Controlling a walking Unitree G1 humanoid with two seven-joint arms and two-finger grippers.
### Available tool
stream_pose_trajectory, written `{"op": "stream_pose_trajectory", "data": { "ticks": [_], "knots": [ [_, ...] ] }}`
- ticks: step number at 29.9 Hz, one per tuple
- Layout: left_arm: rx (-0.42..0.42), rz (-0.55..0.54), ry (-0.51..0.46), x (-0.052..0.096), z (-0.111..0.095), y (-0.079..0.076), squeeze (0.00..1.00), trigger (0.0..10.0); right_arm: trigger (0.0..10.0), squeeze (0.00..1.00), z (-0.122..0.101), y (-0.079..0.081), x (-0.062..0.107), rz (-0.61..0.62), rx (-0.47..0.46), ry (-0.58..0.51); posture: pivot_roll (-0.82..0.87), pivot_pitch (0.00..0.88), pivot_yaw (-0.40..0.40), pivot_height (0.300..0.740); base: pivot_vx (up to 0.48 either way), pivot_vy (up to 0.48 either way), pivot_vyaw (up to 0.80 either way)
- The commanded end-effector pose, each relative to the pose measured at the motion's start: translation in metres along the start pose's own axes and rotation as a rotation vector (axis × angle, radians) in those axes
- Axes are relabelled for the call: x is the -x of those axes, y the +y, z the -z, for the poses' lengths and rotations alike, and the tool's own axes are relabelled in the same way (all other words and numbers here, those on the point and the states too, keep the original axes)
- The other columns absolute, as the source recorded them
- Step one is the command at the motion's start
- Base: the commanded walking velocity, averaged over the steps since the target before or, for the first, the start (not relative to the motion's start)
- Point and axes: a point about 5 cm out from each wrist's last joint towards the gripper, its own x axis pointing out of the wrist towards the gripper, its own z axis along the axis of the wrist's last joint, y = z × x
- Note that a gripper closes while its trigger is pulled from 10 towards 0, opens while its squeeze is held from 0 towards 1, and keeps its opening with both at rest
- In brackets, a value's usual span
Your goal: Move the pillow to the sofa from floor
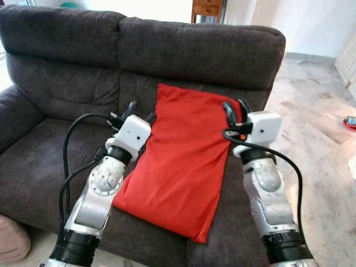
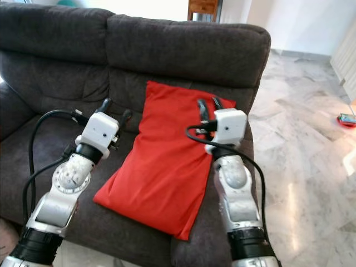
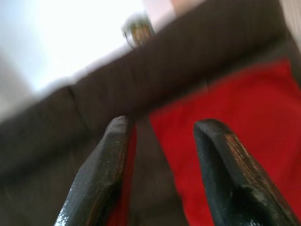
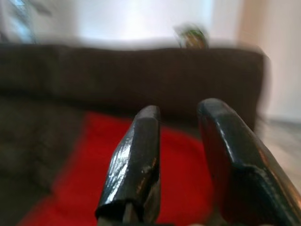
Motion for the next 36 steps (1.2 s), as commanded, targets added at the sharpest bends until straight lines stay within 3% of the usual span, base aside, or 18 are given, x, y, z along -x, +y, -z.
{"op": "stream_pose_trajectory", "data": {
  "ticks": [1, 3, 9, 11, 17, 19, 21, 27, 31, 36],
  "knots": [
    [0.041, 0.015, 0.124, 0.013, 0.031, -0.005, 0.00, 10.0, 10.0, 0.00, 0.029, -0.018, 0.013, 0.086, 0.025, 0.106, 0.06, 0.039, -0.021, 0.740, 0.000, 0.000, 0.00],
    [0.054, 0.037, 0.238, 0.028, 0.058, -0.010, 0.00, 10.0, 10.0, 0.00, 0.055, -0.033, 0.027, 0.143, 0.076, 0.215, 0.05, 0.040, -0.020, 0.740, 0.000, 0.000, 0.00],
    [0.115, 0.040, 0.470, 0.069, 0.107, -0.019, 0.00, 10.0, 10.0, 0.00, 0.101, -0.069, 0.069, 0.283, 0.119, 0.443, 0.06, 0.043, -0.018, 0.740, 0.000, 0.000, 0.00],
    [0.131, 0.049, 0.548, 0.086, 0.123, -0.024, 0.00, 10.0, 10.0, 0.00, 0.117, -0.080, 0.089, 0.312, 0.153, 0.540, 0.05, 0.046, -0.017, 0.740, 0.000, 0.000, 0.00],
    [0.163, 0.077, 0.682, 0.115, 0.147, -0.038, 0.00, 10.0, 10.0, 0.00, 0.150, -0.094, 0.144, 0.371, 0.199, 0.789, 0.05, 0.045, -0.020, 0.740, 0.000, 0.000, 0.00],
    [0.183, 0.095, 0.732, 0.126, 0.155, -0.047, 0.00, 10.0, 10.0, 0.00, 0.165, -0.090, 0.178, 0.328, 0.239, 0.943, 0.04, 0.027, -0.018, 0.740, 0.000, 0.000, 0.00],
    [0.187, 0.099, 0.747, 0.129, 0.158, -0.049, 0.00, 10.0, 10.0, 0.00, 0.168, -0.089, 0.185, 0.329, 0.229, 0.969, 0.04, 0.027, -0.018, 0.740, 0.000, 0.000, 0.00],
    [0.203, 0.122, 0.860, 0.153, 0.172, -0.060, 0.00, 10.0, 10.0, 0.00, 0.184, -0.075, 0.233, 0.313, 0.198, 1.160, 0.04, 0.000, -0.011, 0.740, 0.000, 0.000, 0.00],
    [0.211, 0.128, 0.900, 0.163, 0.176, -0.061, 0.00, 10.0, 10.0, 0.00, 0.186, -0.066, 0.238, 0.285, 0.177, 1.179, 0.04, 0.000, -0.004, 0.740, 0.000, 0.000, 0.00],
    [0.247, 0.102, 1.010, 0.182, 0.185, -0.064, 0.00, 10.0, 10.0, 0.00, 0.192, -0.042, 0.237, 0.138, 0.143, 1.207, 0.03, 0.000, -0.003, 0.740, 0.000, 0.000, 0.00]
  ]
}}
